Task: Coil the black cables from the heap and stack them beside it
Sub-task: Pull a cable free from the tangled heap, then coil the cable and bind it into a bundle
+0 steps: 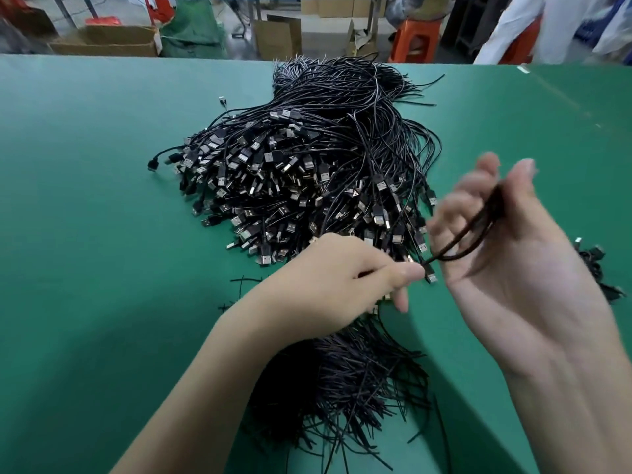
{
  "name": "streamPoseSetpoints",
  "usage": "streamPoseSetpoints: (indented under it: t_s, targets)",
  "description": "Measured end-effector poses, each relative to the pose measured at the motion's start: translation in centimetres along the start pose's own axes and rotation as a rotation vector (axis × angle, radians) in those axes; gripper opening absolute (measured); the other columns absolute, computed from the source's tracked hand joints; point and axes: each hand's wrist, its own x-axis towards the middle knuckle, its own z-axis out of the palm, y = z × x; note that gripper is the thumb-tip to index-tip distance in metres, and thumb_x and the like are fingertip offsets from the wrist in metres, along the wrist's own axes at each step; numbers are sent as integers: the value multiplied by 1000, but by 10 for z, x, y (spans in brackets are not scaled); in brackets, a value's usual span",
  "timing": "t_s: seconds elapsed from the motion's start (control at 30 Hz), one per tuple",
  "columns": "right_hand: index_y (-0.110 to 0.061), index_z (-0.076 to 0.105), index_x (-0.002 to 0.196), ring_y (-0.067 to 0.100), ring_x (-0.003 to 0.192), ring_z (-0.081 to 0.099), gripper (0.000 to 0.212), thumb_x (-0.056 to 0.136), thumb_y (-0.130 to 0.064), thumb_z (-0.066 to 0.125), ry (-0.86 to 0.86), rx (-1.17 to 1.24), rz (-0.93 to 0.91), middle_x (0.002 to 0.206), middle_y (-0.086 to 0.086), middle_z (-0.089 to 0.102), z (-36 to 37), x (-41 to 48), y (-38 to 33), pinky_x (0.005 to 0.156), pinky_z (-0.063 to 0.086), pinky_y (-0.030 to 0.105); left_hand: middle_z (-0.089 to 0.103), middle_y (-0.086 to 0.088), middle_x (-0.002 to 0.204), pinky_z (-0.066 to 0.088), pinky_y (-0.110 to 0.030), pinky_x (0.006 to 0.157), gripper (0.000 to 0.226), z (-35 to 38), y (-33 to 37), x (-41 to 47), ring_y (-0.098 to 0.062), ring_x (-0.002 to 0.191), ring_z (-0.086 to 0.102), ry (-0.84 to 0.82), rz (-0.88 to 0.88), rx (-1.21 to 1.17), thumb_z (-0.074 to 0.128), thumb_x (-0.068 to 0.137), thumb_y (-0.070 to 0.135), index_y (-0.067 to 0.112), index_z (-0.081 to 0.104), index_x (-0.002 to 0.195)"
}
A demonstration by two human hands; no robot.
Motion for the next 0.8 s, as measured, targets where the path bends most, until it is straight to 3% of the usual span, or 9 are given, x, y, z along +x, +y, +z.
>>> streamPoseSetpoints:
  t_s: [0.07,0.17,0.27,0.4,0.5,0.57,0.63,0.73,0.8]
  targets:
    - [-26,67,74,1,45,41,56,108,-48,29,-139,-9,42,52,-13,45,2,-5,-4,47,39,15,50,6,57,34,-26,51,39,-2,-7,2,-10,51,42,-30,0,-42,57,102,49,26,76,76]
    - [-27,57,69,4,44,26,53,106,-52,28,-273,-178,96,46,-13,31,1,-10,-4,45,28,19,45,9,55,29,-21,48,39,-16,-16,2,-7,50,37,96,37,-73,69,86,55,20,68,69]
    - [-24,57,63,10,43,31,56,99,-58,31,-301,-441,84,43,-10,35,4,-13,4,49,33,18,39,9,55,30,-18,48,43,-29,-22,-3,-8,50,34,216,81,-99,76,81,60,21,62,67]
    - [-19,61,59,13,42,37,66,97,-62,29,-314,-680,26,40,-5,38,7,-16,15,57,43,10,40,-6,58,30,-27,49,41,-28,-18,-5,-14,54,35,228,109,-124,65,84,60,22,64,71]
    - [-19,50,57,15,47,25,59,95,-62,36,-274,-557,62,49,-5,27,7,-13,14,50,29,19,43,0,58,29,-25,48,40,-25,-16,-5,-13,54,34,210,61,-86,67,86,59,22,63,72]
    - [-18,44,64,15,52,21,44,95,-48,42,-307,-355,109,58,-4,23,3,-10,8,50,20,26,44,1,58,29,-22,48,38,-27,-19,-5,-12,53,34,213,55,-88,69,92,52,21,64,72]
    - [-18,45,71,14,55,23,23,89,-31,46,-356,-278,114,64,-5,25,0,-7,4,52,20,28,46,2,59,30,-20,48,34,-27,-21,-5,-11,52,36,210,53,-96,68,94,48,20,66,74]
    - [-17,59,79,14,58,29,20,94,-23,46,-377,-363,55,65,-5,34,-6,-6,2,55,26,27,56,10,65,38,-19,52,18,-27,-19,-7,-8,54,44,185,49,-73,66,100,32,22,73,87]
    - [-17,69,89,16,60,37,28,100,-27,45,-394,-547,-12,65,-3,43,-8,-7,4,59,34,26,72,9,85,54,-29,69,19,-26,-13,-7,-9,73,64,196,75,-104,57,105,26,21,74,109]
